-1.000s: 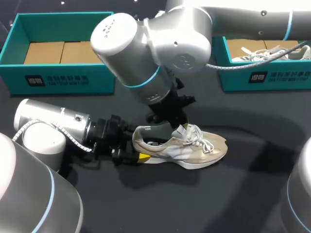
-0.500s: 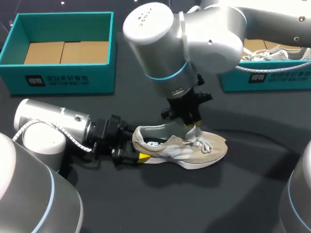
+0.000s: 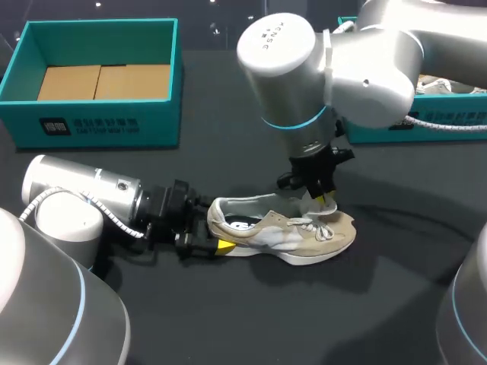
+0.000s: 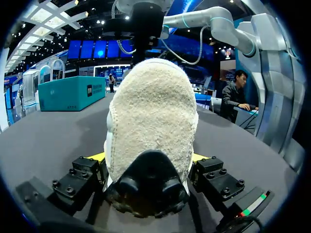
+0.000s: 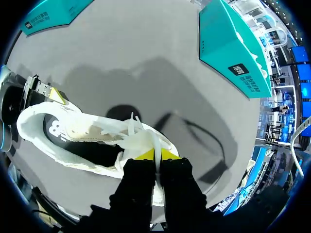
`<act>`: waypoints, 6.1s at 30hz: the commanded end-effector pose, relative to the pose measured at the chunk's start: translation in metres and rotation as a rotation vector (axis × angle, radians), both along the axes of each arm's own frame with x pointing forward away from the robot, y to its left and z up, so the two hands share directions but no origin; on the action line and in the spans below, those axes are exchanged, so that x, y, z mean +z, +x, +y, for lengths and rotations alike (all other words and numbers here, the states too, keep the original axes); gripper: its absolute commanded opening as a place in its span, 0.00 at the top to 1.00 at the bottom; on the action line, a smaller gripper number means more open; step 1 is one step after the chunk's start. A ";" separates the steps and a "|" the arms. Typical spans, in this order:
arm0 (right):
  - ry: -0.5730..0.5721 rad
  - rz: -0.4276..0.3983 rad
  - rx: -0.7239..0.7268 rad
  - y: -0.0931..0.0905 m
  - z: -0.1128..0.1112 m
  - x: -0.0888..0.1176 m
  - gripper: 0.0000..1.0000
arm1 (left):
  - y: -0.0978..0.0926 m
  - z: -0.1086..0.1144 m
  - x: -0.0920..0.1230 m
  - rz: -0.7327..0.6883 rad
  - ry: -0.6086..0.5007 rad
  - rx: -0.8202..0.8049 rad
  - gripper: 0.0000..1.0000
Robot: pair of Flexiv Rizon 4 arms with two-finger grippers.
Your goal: Take the shoe out of the shoebox, open the shoe tongue, remove and reinsert the insole, then place the shoe into the shoebox
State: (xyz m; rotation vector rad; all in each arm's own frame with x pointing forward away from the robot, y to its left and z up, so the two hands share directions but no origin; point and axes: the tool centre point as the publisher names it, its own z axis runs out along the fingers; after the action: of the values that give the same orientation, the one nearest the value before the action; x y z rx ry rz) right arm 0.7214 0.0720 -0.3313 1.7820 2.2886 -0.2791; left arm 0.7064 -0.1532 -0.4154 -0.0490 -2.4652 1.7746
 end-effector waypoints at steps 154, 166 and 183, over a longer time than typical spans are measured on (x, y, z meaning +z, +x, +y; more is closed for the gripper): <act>0.135 0.066 1.160 0.001 0.100 -0.052 0.91 | -0.003 0.004 -0.002 -0.001 0.000 0.002 1.00; 0.166 0.119 1.135 -0.001 0.092 -0.067 0.70 | -0.003 0.004 -0.002 -0.001 0.000 0.002 1.00; 0.269 0.189 1.198 -0.012 0.113 -0.090 0.59 | -0.003 0.004 -0.002 -0.001 0.000 0.002 1.00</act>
State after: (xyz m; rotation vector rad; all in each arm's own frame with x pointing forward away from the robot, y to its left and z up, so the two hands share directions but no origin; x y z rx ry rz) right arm 0.7112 0.1761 -0.4020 0.2029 3.1229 0.0905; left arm 0.7062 -0.1525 -0.4159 -0.0495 -2.4658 1.7739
